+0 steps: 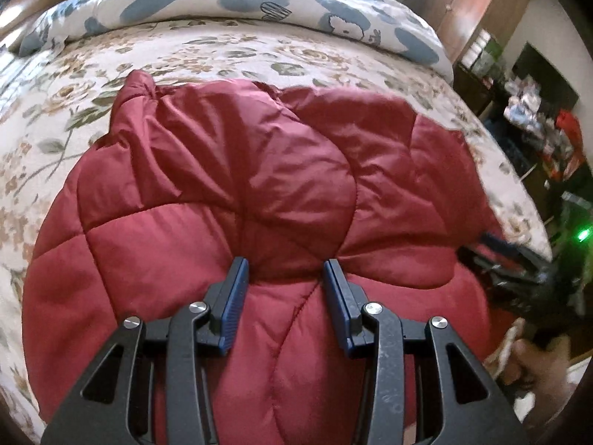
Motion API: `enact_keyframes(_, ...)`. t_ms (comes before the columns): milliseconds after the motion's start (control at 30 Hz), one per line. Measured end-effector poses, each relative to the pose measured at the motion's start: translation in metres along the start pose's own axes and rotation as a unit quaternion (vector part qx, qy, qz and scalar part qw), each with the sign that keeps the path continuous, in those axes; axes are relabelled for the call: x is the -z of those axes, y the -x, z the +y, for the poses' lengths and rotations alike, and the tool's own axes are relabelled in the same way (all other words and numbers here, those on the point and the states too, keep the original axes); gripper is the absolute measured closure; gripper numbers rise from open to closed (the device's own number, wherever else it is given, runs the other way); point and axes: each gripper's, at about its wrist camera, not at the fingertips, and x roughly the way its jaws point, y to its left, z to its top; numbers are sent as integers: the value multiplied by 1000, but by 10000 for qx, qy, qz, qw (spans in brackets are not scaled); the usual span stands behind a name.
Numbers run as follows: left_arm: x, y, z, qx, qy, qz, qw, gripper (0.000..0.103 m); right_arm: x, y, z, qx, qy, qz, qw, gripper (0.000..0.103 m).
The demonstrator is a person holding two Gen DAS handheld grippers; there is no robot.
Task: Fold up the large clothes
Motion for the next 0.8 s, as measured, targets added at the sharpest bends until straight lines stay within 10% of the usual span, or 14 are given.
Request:
enact_keyframes(367,29,54,8,-46,364,-296,9989,50,10,6,-1,-12,-144,-57,9999,30)
enact_keyframes(800,43,15,0,-750,-130,28,9971,48,20,50,7,-277,-272,-223,9990,32)
